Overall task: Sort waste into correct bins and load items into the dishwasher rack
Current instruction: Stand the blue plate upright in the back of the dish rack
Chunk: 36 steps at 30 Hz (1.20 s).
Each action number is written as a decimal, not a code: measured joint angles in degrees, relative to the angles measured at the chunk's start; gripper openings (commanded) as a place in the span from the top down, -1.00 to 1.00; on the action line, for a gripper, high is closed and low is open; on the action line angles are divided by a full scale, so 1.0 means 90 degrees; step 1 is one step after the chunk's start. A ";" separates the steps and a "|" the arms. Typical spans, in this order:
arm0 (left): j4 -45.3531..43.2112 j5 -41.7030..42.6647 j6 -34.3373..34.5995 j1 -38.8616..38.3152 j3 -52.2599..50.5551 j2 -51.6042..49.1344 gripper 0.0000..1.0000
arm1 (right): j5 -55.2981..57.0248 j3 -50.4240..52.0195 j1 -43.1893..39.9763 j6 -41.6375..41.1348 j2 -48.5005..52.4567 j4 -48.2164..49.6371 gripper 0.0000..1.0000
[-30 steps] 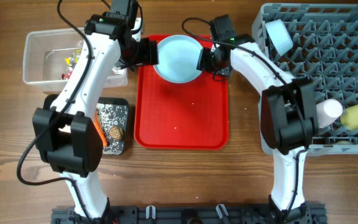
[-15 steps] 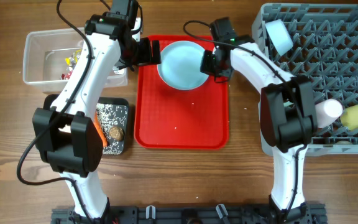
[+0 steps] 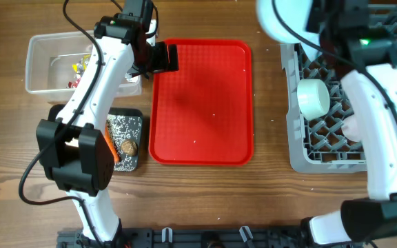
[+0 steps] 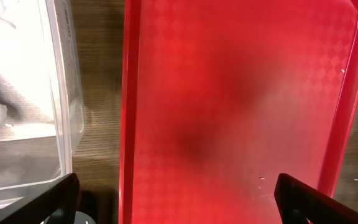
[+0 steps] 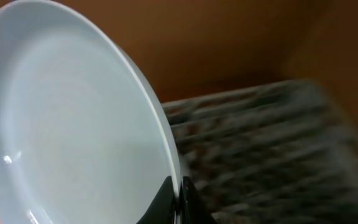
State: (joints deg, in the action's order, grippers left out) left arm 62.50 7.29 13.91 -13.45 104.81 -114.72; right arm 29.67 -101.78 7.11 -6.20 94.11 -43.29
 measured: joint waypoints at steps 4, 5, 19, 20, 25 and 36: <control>0.0000 0.0000 0.0000 0.0000 0.0000 0.0000 -1.00 | 0.1275 0.0000 -0.0486 0.1243 -0.0007 0.0005 0.91; 0.0000 0.0000 0.0000 0.0000 0.0000 0.0000 -1.00 | 0.1540 0.0000 -0.0685 0.1581 -0.0005 0.0005 0.91; -0.0002 0.0000 0.0002 0.0000 0.0000 0.0000 -1.00 | 0.1897 0.0007 -0.1605 0.3089 0.1525 0.0318 0.91; 0.0000 0.0000 0.0002 0.0000 0.0000 0.0000 -1.00 | 0.1858 0.0007 -0.1605 0.3104 0.1593 0.0350 0.92; 0.0000 0.0000 0.0002 0.0000 0.0000 0.0000 -1.00 | 0.1491 0.0007 -0.1605 0.3160 0.1761 0.0364 -0.61; 0.0000 0.0000 0.0002 0.0000 0.0000 0.0000 -1.00 | 0.0760 0.0007 -0.1605 0.2086 0.1770 0.0121 -1.00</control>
State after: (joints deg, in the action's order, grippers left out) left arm 62.50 7.29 13.93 -13.45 104.81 -114.72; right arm 36.51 -101.71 -7.33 12.58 110.04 -42.19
